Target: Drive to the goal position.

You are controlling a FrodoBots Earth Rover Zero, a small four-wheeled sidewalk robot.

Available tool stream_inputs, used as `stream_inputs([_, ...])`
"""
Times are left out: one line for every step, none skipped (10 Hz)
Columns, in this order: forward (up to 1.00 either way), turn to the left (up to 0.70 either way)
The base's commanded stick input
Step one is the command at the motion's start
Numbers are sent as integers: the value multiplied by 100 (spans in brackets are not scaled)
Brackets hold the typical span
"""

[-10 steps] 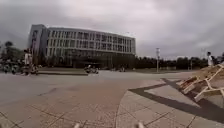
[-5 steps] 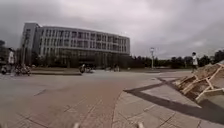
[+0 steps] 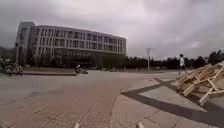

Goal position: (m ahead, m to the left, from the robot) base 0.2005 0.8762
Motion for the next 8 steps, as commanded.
stream_inputs([45, 0])
stream_inputs([45, 0])
stream_inputs([45, 0])
stream_inputs([45, 0])
stream_inputs([45, 0])
stream_inputs([45, 0])
stream_inputs([45, 0])
stream_inputs([45, 0])
